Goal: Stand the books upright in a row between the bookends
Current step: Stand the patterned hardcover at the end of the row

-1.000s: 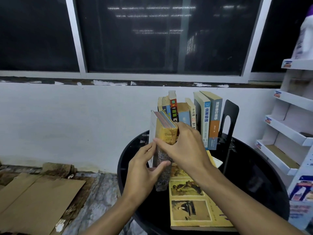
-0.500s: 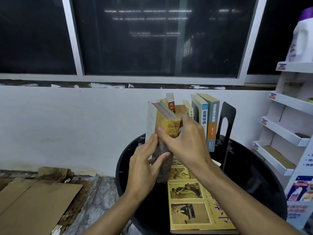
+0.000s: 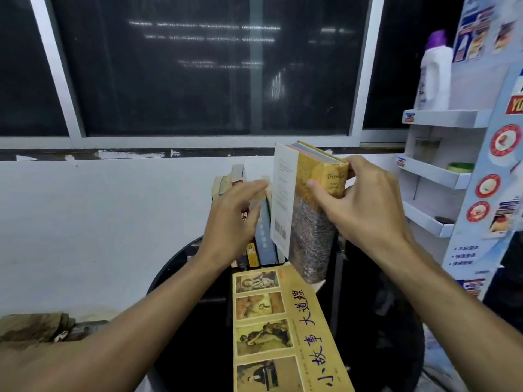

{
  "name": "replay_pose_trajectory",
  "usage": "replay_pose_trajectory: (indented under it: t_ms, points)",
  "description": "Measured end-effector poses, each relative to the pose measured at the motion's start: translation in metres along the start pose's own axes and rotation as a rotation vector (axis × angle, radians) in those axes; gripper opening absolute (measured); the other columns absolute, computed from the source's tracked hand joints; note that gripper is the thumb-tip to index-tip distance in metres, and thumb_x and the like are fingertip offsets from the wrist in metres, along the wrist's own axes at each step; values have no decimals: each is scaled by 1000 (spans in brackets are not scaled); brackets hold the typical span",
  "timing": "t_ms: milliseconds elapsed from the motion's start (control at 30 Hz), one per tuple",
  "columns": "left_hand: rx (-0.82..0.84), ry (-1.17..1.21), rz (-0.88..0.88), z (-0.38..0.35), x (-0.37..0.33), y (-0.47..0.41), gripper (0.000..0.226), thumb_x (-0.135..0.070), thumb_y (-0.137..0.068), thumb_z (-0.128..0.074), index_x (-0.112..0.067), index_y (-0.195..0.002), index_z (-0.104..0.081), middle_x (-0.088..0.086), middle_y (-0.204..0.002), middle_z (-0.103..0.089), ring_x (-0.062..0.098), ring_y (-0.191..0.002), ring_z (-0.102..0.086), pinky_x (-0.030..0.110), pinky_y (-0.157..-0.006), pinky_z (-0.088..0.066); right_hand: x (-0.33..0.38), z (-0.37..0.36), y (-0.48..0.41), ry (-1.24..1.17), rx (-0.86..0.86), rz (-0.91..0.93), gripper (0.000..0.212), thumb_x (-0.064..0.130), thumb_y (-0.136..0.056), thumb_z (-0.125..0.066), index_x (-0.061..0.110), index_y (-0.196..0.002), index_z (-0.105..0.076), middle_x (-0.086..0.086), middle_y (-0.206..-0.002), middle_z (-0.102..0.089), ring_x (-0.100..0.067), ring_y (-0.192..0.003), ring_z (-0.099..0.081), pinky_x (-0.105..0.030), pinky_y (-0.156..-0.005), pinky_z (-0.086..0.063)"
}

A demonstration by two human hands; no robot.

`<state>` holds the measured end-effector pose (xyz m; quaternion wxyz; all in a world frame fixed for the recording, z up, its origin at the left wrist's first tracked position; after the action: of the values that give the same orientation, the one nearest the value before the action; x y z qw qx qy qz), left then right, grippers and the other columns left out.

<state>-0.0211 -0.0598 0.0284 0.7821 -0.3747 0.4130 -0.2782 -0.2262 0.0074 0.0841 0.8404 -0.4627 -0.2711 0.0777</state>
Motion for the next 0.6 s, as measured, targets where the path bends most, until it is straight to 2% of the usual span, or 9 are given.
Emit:
replay_pose_trajectory:
  t_ms: [100,200,400,533,600]
  points:
    - [48,-105,-44,-22,1,-28,39,-10,-95,-66,-19,-133,-65,-7,-131,-66,5,-114,-59,28,-105,-47,-22,13,-2,65,-12,-8,34,48,-83,-72,16,-87,-60,2,-78,-63,-18,-72,-57,-31,-60,-35]
    - [141,-182,-67,-49,3,-53,43,-20,-96,-66,-23,-138,-59,-7,-138,-61,8,-128,-53,34,-112,-43,-42,22,-2,101,-5,-20,35,48,-84,-71,15,-84,-58,1,-77,-62,-20,-71,-56,-35,-61,-42]
    - [381,-339,-38,-91,8,-86,58,-29,-94,-67,-23,-148,-47,-4,-153,-46,15,-141,-40,39,-116,-37,-72,27,0,154,33,-59,35,48,-85,-71,16,-85,-57,1,-77,-60,-18,-69,-55,-33,-58,-40]
    - [490,-490,-17,-109,15,-102,58,-35,-94,-66,-30,-148,-45,-3,-158,-37,22,-144,-35,50,-117,-33,-86,24,1,176,52,-90,34,48,-85,-71,17,-86,-58,1,-77,-61,-18,-68,-55,-32,-59,-40]
    - [528,-522,-1,-114,20,-106,58,-37,-94,-66,-31,-148,-45,-3,-158,-39,23,-144,-36,55,-117,-31,-91,20,1,176,55,-87,34,46,-84,-71,16,-84,-57,2,-73,-60,-13,-64,-53,-30,-54,-37]
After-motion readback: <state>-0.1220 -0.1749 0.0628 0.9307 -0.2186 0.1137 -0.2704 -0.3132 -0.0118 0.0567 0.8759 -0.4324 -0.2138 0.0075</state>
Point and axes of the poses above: each hand's wrist, its own y-axis away from the middle knuckle, its own z-axis out of the back of the hand, x = y × z, the point moved 1 cm from there along -y, towards the middle knuckle
